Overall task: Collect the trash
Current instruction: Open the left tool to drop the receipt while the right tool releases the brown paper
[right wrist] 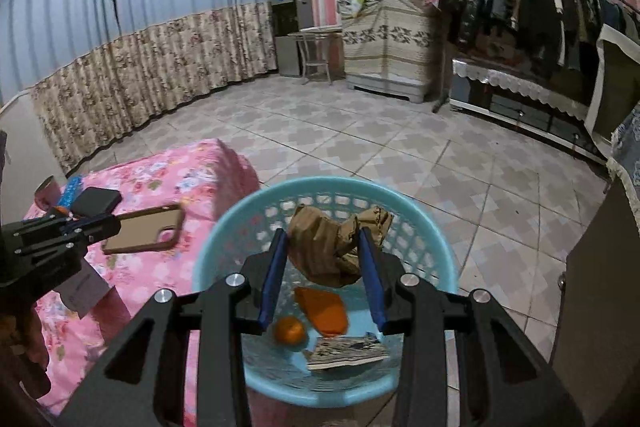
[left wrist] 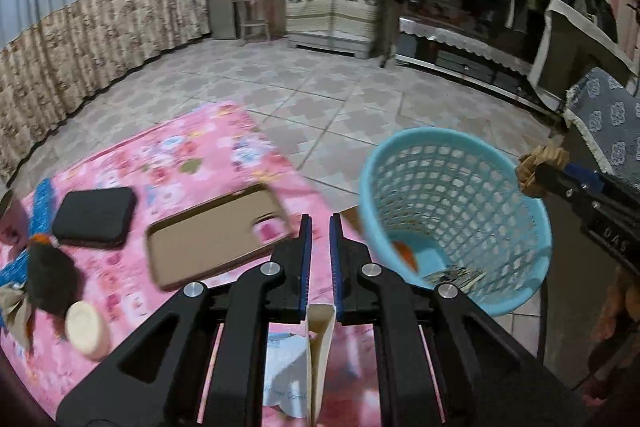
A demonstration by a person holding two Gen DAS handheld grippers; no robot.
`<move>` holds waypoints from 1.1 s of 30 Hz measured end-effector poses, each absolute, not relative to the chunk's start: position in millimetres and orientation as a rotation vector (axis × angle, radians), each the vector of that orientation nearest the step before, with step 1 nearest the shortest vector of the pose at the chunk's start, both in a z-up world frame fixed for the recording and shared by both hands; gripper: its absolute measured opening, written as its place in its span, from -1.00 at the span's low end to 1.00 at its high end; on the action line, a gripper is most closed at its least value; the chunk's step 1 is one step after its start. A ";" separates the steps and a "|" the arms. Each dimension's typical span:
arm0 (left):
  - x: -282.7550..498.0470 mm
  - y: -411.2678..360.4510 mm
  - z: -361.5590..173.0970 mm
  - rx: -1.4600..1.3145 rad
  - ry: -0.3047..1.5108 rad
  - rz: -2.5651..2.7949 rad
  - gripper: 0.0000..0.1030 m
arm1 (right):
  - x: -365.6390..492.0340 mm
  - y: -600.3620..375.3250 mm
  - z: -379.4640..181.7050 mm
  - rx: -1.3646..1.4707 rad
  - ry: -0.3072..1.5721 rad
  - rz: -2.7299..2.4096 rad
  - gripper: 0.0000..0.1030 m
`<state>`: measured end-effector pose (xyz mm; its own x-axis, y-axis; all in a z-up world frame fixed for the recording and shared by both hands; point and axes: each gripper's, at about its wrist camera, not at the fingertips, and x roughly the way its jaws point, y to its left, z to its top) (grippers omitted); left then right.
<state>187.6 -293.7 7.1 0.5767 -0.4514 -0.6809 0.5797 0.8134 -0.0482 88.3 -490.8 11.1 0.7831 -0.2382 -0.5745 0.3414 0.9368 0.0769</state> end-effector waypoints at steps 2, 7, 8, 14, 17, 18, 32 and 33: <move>186.3 -305.7 9.3 0.185 0.733 -0.635 -0.85 | 85.7 -498.5 10.4 0.187 0.591 -0.328 -0.29; 181.6 -332.9 17.9 0.180 0.711 -0.704 -0.85 | 78.8 -521.4 8.8 0.213 0.576 -0.361 -0.29; 181.7 -335.5 19.0 0.181 0.708 -0.710 -0.85 | 78.6 -524.4 8.4 0.217 0.574 -0.364 -0.29; 187.4 -361.7 36.2 0.173 0.680 -0.743 -0.85 | 79.1 -537.9 6.5 0.230 0.565 -0.372 -0.29; 186.3 -371.7 47.9 0.169 0.655 -0.765 -0.85 | 78.5 -538.5 6.8 0.230 0.562 -0.371 -0.29; 184.9 -376.9 53.1 0.171 0.644 -0.775 -0.85 | 79.0 -540.2 7.3 0.229 0.559 -0.372 -0.29; 186.4 -413.2 60.3 0.172 0.623 -0.799 -0.09 | 79.8 -556.8 13.4 0.232 0.551 -0.377 -0.29; 188.4 -410.2 60.4 0.169 0.618 -0.777 0.02 | 81.2 -556.2 12.5 0.232 0.554 -0.374 -0.29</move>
